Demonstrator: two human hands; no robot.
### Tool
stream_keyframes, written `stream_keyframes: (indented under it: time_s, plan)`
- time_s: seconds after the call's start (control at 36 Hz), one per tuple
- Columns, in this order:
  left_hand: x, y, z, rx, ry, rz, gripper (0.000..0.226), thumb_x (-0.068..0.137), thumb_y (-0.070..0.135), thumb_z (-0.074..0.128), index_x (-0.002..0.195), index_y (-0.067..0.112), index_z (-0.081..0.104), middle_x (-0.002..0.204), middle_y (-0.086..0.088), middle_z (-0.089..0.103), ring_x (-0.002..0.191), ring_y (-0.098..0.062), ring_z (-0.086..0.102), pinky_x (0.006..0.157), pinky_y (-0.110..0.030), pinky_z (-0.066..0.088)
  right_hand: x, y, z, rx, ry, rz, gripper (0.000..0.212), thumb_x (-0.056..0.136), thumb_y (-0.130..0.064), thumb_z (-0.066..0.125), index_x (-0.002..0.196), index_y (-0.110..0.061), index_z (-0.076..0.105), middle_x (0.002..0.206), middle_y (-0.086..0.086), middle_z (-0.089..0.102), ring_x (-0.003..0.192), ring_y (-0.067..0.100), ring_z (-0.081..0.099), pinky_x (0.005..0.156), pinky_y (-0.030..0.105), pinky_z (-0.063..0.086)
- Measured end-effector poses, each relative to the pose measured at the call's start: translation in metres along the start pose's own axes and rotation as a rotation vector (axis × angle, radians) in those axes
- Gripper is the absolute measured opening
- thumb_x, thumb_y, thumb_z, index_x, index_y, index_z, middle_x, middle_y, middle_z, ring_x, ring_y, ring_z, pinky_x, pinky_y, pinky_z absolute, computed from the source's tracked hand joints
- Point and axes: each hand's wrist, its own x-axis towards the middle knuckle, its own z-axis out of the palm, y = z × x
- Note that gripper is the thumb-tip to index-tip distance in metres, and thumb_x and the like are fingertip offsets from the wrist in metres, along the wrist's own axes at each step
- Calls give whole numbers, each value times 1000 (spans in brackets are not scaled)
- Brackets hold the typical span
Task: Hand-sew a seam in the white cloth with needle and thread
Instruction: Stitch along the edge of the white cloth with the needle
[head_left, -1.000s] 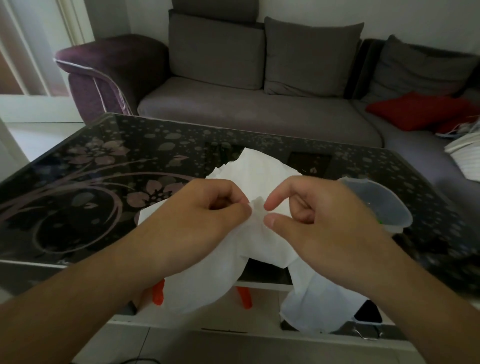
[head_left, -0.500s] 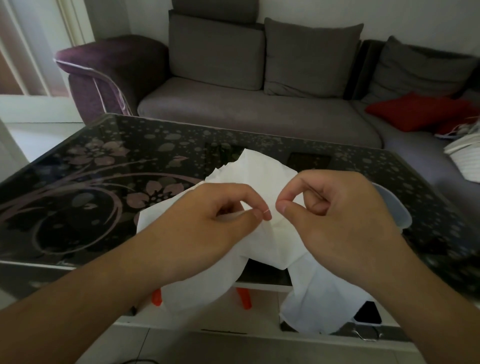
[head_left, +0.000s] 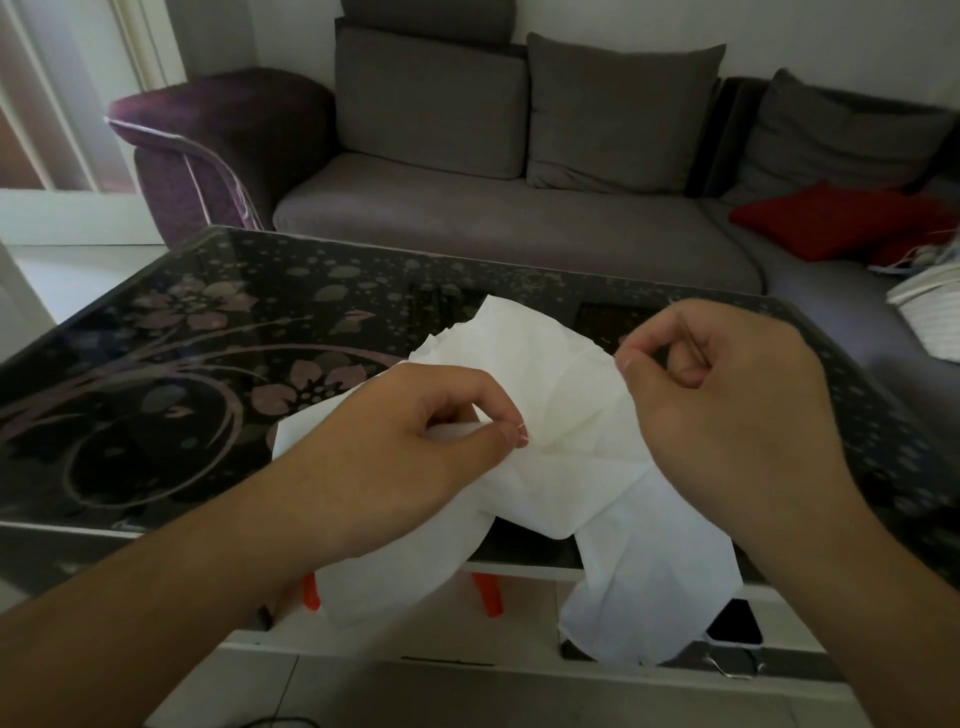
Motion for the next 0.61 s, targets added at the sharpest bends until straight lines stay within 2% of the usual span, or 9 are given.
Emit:
stream_keyframes:
  time_s: [0.06,0.14,0.22,0.33,0.44,0.5,0.61]
  plan:
    - [0,0,0,0,3,-9,14,98,39,62,94,41,75,78,17,70,75,-3,65,62,-8,43,1,3,1,-11,14,28,18,94,-18,71,81,-29,64,50,-11,48,59,-6,55,54,14,36]
    - [-1,0,-1,0,7,-7,14,97,39,62,92,41,75,79,18,70,77,-2,65,63,-6,42,1,0,1,27,-29,14,19,92,-16,74,92,-32,65,56,-10,54,59,-3,57,51,9,39]
    - [0,1,-1,-2,4,-9,15,98,38,62,92,41,75,81,19,71,79,0,65,65,-5,42,-4,-7,-1,117,-176,-56,29,90,-12,75,103,-36,66,62,-8,56,55,5,55,53,10,45]
    - [-1,1,-1,-4,-6,-8,14,99,36,63,93,41,75,77,23,67,77,2,62,65,-5,42,-10,-12,5,135,-388,-134,26,91,-19,76,107,-38,70,57,-6,51,52,9,49,52,15,45]
    - [0,1,0,10,-15,8,15,100,34,63,94,40,75,70,25,64,71,4,60,63,-6,42,-12,-13,14,102,-442,-102,9,92,-31,74,93,-39,70,53,-10,50,50,7,47,51,13,43]
    - [0,1,0,5,-23,-1,15,100,33,62,95,38,76,70,27,63,71,7,60,61,-4,41,-11,-13,15,89,-426,-98,12,93,-33,73,82,-36,68,52,-10,49,51,7,47,53,13,43]
    - [0,-1,-1,33,-20,0,14,99,37,62,96,41,76,87,25,71,89,3,66,68,-3,44,-11,-13,12,82,-377,-77,19,94,-26,73,76,-32,66,52,-11,50,53,4,50,54,8,42]
